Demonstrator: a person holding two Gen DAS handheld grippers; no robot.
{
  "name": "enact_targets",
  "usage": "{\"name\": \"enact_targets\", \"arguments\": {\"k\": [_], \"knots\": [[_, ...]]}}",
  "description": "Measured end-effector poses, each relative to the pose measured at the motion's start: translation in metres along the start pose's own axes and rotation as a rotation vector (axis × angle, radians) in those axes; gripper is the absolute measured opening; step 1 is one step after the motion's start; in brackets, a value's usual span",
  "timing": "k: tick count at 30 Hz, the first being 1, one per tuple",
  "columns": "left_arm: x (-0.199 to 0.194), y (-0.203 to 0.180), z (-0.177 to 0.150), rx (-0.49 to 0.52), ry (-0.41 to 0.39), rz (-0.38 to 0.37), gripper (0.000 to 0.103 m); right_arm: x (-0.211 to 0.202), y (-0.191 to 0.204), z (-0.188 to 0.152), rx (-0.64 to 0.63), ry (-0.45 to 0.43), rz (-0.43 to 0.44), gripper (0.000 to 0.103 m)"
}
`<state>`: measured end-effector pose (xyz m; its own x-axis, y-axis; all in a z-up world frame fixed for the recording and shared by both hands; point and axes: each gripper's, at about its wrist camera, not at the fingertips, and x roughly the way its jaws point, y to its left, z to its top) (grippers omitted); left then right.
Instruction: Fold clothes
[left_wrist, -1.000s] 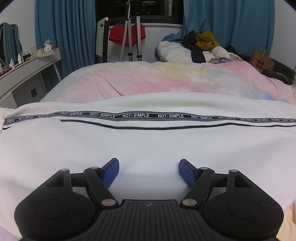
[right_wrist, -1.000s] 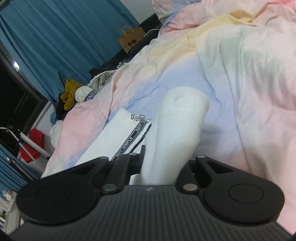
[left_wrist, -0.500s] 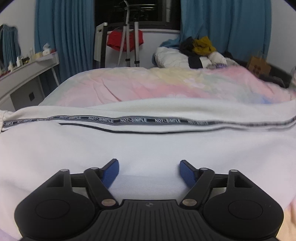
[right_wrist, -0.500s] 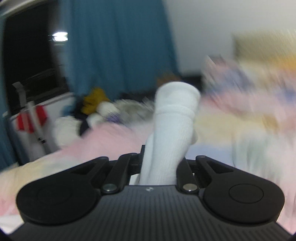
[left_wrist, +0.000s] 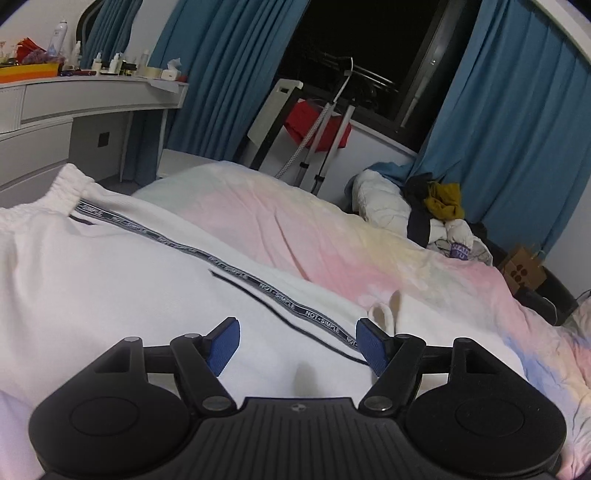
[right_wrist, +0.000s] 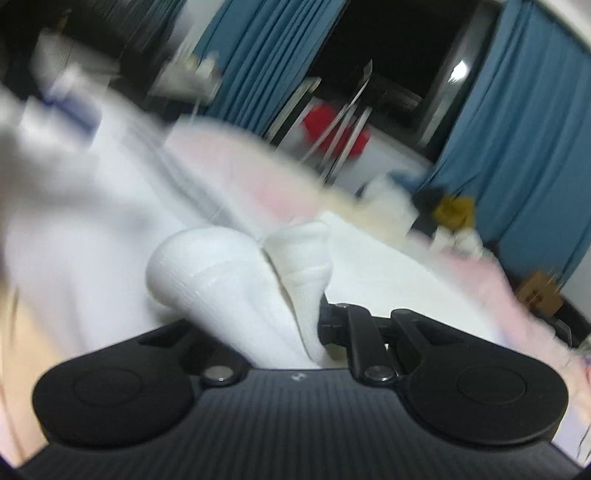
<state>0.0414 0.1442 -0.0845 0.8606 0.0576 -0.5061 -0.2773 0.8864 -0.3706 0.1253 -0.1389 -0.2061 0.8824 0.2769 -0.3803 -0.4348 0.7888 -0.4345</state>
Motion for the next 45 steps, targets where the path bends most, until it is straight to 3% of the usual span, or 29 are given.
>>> {"name": "enact_targets", "arguments": {"k": [4,8,13,16,18,20,23,26,30,34,40,45], "knots": [[-0.006,0.005,0.006,-0.029,-0.012,-0.017,0.072,-0.013,-0.012,0.002,0.063,-0.045,-0.006,0.013],[-0.011,-0.005,0.006,0.019,-0.049,0.001,0.072,-0.033,-0.008,0.007,0.081,-0.112,0.016,0.013],[-0.011,-0.006,0.004,0.026,-0.033,0.017,0.072,-0.016,0.009,-0.003,0.132,-0.019,0.108,0.013],[-0.019,0.000,0.006,0.004,-0.014,0.014,0.073,-0.016,0.005,0.004,0.171,-0.023,0.132,0.014],[-0.035,0.009,0.009,-0.019,-0.033,0.009,0.074,-0.015,-0.001,0.008,0.213,-0.018,0.152,0.015],[-0.056,0.018,0.012,-0.010,-0.071,0.039,0.080,-0.013,-0.007,0.010,0.248,-0.014,0.169,0.016],[-0.089,0.034,0.019,-0.026,-0.099,0.080,0.081,-0.015,-0.009,0.010,0.265,-0.015,0.189,0.019],[-0.118,0.060,0.026,-0.107,-0.122,0.094,0.086,-0.022,-0.013,0.010,0.309,-0.025,0.234,0.034],[-0.132,0.109,0.030,-0.373,-0.097,0.074,0.087,-0.035,-0.017,0.013,0.367,-0.047,0.321,0.071],[-0.122,0.151,0.024,-0.606,-0.024,0.048,0.087,-0.051,-0.026,0.018,0.415,-0.047,0.370,0.071],[-0.102,0.185,0.016,-0.757,0.062,0.085,0.087,-0.079,-0.053,0.025,0.504,-0.033,0.373,0.071],[-0.078,0.212,0.008,-0.870,0.078,0.055,0.087,-0.088,-0.091,0.034,0.521,0.028,0.325,0.071]]}}
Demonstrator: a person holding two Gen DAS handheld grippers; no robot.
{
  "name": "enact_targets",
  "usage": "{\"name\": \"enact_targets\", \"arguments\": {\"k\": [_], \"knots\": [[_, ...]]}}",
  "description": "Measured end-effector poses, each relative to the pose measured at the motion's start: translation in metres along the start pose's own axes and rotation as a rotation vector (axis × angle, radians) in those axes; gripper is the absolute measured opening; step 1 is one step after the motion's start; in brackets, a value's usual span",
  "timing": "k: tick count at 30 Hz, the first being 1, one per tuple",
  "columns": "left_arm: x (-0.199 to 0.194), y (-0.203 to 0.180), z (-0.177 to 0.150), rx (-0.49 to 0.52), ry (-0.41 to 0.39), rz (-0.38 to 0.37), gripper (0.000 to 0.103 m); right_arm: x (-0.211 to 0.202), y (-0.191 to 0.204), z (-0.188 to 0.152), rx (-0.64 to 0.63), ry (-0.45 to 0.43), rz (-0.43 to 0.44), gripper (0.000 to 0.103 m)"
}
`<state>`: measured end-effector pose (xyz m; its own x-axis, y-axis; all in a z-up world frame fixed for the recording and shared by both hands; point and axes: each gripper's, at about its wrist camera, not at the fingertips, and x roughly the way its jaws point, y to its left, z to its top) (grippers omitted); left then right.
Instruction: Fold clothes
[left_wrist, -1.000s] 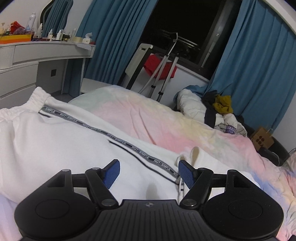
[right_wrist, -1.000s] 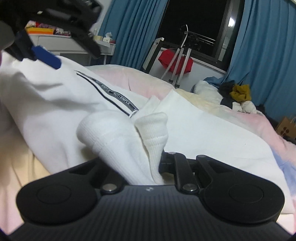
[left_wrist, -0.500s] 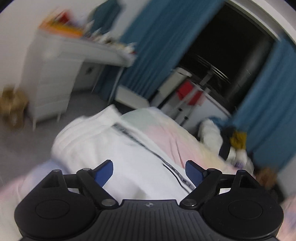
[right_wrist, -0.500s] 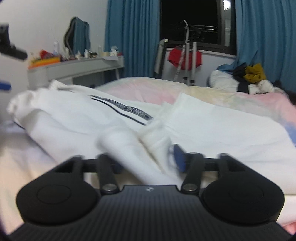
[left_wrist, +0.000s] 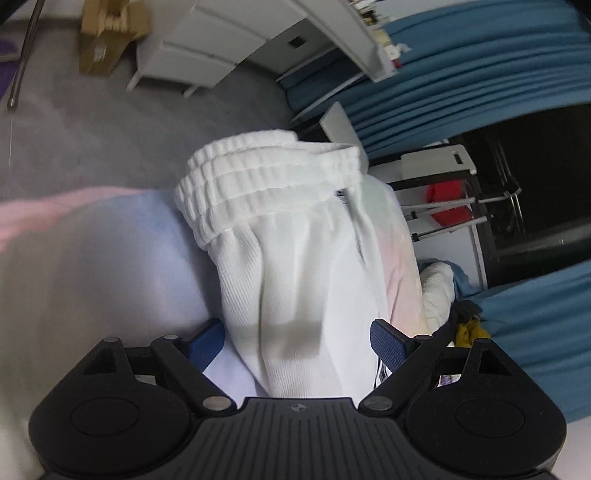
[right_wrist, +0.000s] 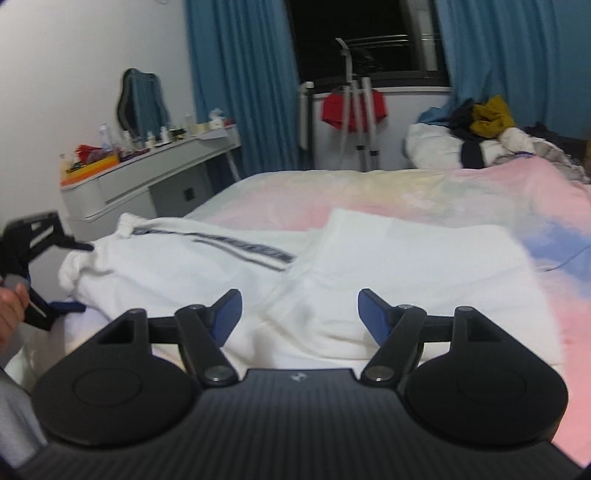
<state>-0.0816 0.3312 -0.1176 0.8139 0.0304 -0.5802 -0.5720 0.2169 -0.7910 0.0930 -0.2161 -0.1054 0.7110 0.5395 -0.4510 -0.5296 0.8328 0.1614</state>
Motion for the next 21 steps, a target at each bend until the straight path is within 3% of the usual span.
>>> {"name": "enact_targets", "arguments": {"k": [3,5,9,13,14,16,19,21], "knots": [[0.009,0.005,0.007,-0.037,-0.048,-0.005,0.085,-0.001,-0.025,0.010,0.061,0.066,-0.084,0.071],[0.012,-0.003,0.008,0.028,-0.089,0.017,0.079,0.002,-0.043,0.013,0.135,0.084,-0.121,0.072],[0.011,-0.015,0.009,0.122,-0.167,0.054,0.061,0.022,-0.052,0.000,0.144,0.035,-0.103,0.072],[0.005,-0.023,0.006,0.156,-0.214,0.046,0.041,0.060,-0.044,-0.022,0.101,0.133,-0.117,0.073],[0.005,-0.029,0.004,0.183,-0.226,0.049,0.039,0.062,-0.042,-0.024,0.095,0.136,-0.128,0.073],[0.001,-0.047,-0.005,0.266,-0.261,0.051,0.024,0.065,-0.038,-0.027,0.080,0.144,-0.150,0.073],[-0.006,-0.087,-0.029,0.430,-0.332,0.027,0.016,0.056,-0.039,-0.022,0.101,0.154,-0.124,0.071],[-0.010,-0.118,-0.052,0.552,-0.384,0.008,0.015,0.043,-0.052,-0.016,0.196,0.144,-0.103,0.071]]}}
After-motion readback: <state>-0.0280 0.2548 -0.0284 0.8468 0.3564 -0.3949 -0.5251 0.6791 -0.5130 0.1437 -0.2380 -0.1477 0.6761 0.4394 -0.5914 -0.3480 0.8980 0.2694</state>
